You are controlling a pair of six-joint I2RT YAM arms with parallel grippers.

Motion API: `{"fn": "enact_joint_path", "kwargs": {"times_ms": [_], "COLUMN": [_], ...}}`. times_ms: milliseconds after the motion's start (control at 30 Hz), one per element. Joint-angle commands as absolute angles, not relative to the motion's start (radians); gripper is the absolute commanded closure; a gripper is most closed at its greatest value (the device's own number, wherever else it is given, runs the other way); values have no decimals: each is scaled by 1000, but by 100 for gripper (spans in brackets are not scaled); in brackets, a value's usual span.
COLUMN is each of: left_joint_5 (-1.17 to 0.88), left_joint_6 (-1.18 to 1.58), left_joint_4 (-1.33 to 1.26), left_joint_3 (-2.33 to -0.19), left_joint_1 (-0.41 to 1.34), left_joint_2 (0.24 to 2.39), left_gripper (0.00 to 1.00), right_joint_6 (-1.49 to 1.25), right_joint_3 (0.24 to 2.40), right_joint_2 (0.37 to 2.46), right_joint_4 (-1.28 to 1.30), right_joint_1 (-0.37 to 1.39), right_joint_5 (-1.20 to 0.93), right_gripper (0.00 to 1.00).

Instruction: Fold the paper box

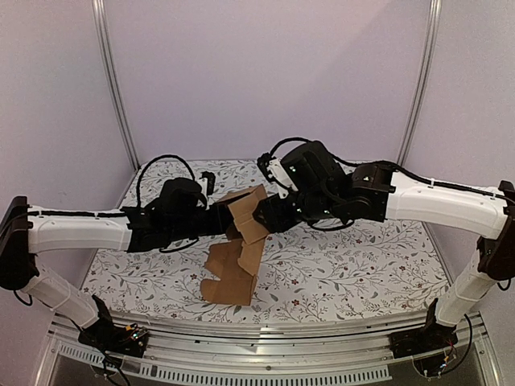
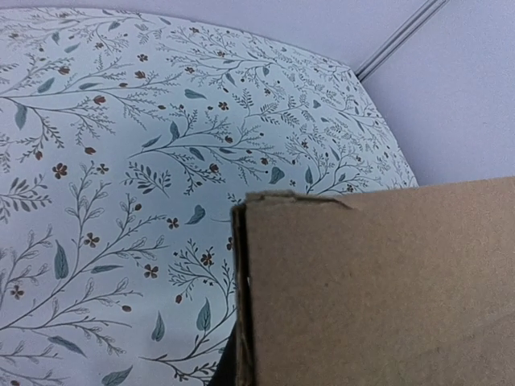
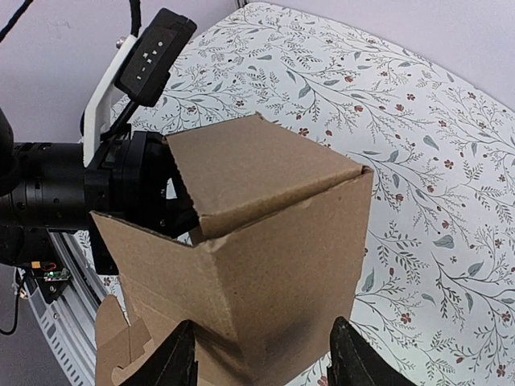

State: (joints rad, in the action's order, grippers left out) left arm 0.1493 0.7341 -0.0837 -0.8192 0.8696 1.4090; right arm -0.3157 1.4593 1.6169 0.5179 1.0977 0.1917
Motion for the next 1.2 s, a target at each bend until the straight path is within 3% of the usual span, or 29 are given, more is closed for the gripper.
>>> {"fn": "enact_joint_path", "kwargs": {"times_ms": [0, 733, 1167], "left_joint_5": [152, 182, 198], "left_joint_6": [747, 750, 808], "left_joint_4": [-59, 15, 96], "left_joint_3": [-855, -905, -964], "left_joint_1": [881, 915, 941], "left_joint_2": [1414, 1440, 1498], "left_gripper": [100, 100, 100], "right_joint_6": [-351, -364, -360], "right_joint_3": [1480, 1499, 1540], "right_joint_2": [1661, 1753, 1827], "right_joint_4": [550, 521, 511], "right_joint_1": [1101, 1116, 1166], "right_joint_5": [303, 394, 498], "right_gripper": [46, 49, 70]}}
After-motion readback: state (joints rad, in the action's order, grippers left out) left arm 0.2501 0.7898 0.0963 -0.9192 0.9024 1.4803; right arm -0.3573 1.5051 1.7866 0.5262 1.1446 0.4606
